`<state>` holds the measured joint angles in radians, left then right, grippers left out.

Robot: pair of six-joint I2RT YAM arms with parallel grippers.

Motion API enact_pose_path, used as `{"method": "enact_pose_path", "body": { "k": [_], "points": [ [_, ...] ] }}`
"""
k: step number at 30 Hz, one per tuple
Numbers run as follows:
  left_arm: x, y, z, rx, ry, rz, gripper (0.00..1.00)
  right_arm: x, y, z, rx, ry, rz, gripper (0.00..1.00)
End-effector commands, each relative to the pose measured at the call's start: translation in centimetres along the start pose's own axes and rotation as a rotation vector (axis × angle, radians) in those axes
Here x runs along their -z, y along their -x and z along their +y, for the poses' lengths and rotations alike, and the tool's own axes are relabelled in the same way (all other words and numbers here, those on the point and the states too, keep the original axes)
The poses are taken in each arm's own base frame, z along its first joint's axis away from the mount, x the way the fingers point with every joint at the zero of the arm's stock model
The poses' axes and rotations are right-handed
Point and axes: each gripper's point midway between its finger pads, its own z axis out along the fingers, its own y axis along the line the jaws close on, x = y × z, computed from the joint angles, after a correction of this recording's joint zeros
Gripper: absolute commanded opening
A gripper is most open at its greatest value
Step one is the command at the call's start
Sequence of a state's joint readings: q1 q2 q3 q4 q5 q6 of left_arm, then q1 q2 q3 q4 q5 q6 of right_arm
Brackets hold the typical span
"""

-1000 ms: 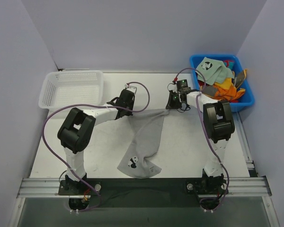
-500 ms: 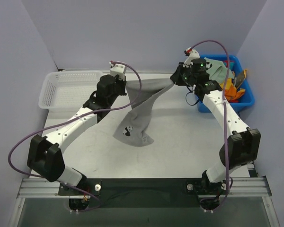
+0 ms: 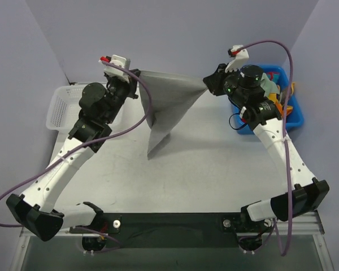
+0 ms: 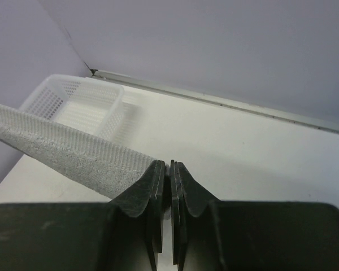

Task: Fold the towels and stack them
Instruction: Flatten out the crumpled towel

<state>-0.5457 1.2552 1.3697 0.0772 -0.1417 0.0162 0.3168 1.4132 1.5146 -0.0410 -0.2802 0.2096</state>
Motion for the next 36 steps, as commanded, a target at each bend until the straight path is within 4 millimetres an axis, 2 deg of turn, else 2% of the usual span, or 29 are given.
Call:
{"method": "enact_pose_path", "body": {
  "k": [1, 5, 7, 8, 9, 12, 13, 15, 18, 19, 20, 22, 26, 28, 30, 31, 33, 34, 35, 36],
  "points": [
    [2.3, 5.9, 0.0, -0.02, -0.024, -0.116, 0.0, 3.6, 5.9, 2.8, 0.06, 0.067, -0.159, 0.0],
    [4.3, 7.8, -0.1, -0.025, -0.044, -0.154, 0.0, 6.4, 7.7, 4.9, 0.094, 0.132, -0.214, 0.0],
    [5.6, 8.9, -0.7, -0.022, -0.082, -0.174, 0.0, 7.5, 7.9, 5.9, 0.107, 0.173, -0.22, 0.0],
    [6.2, 9.2, -1.0, -0.021, -0.099, -0.178, 0.0, 8.7, 8.5, 6.5, 0.114, 0.186, -0.24, 0.0],
    [7.2, 10.0, -1.1, -0.019, -0.113, -0.199, 0.0, 9.3, 8.6, 7.2, 0.127, 0.211, -0.243, 0.0],
    [8.9, 11.0, -2.2, -0.009, -0.171, -0.226, 0.0, 11.6, 9.0, 8.7, 0.147, 0.253, -0.261, 0.0],
    [10.2, 11.7, -2.9, -0.011, -0.224, -0.253, 0.0, 12.3, 9.0, 9.0, 0.155, 0.271, -0.261, 0.0],
    [11.4, 12.0, -3.4, -0.011, -0.261, -0.266, 0.0, 14.0, 9.0, 9.8, 0.163, 0.301, -0.265, 0.0],
    [14.2, 13.4, -4.0, -0.017, -0.325, -0.32, 0.0, 16.3, 9.0, 10.8, 0.179, 0.352, -0.28, 0.0],
    [14.8, 13.5, -4.4, -0.019, -0.351, -0.327, 0.0, 16.9, 8.9, 11.1, 0.184, 0.366, -0.282, 0.0],
    [15.1, 12.8, -4.6, -0.02, -0.365, -0.302, 0.0, 17.8, 9.0, 11.5, 0.187, 0.382, -0.293, 0.0],
    [16.1, 13.2, -4.8, -0.021, -0.39, -0.316, 0.0, 18.7, 9.2, 11.9, 0.193, 0.403, -0.303, 0.0],
    [16.4, 12.9, -4.9, -0.019, -0.396, -0.312, 0.0, 20.3, 9.8, 12.3, 0.198, 0.416, -0.336, 0.0],
    [15.5, 12.2, -4.5, -0.016, -0.365, -0.292, 0.0, 20.0, 9.9, 12.0, 0.195, 0.398, -0.337, 0.0],
    [14.4, 11.0, -4.2, -0.015, -0.339, -0.254, 0.0, 18.8, 9.6, 11.5, 0.184, 0.373, -0.317, 0.0],
    [13.1, 9.9, -4.0, -0.007, -0.309, -0.217, 0.0, 17.8, 9.3, 10.8, 0.174, 0.341, -0.303, 0.0],
    [11.6, 8.4, -3.4, 0.003, -0.262, -0.178, 0.0, 15.3, 8.3, 9.5, 0.153, 0.286, -0.259, 0.0],
    [9.8, 6.5, -3.0, 0.009, -0.218, -0.126, 0.0, 14.1, 7.7, 8.6, 0.143, 0.249, -0.236, 0.0],
    [8.8, 5.5, -2.7, 0.011, -0.192, -0.101, 0.0, 12.0, 6.7, 7.6, 0.124, 0.219, -0.191, 0.0],
    [7.8, 4.3, -2.5, 0.012, -0.179, -0.07, 0.0, 10.8, 6.1, 6.8, 0.105, 0.199, -0.166, 0.0]
  ]
}}
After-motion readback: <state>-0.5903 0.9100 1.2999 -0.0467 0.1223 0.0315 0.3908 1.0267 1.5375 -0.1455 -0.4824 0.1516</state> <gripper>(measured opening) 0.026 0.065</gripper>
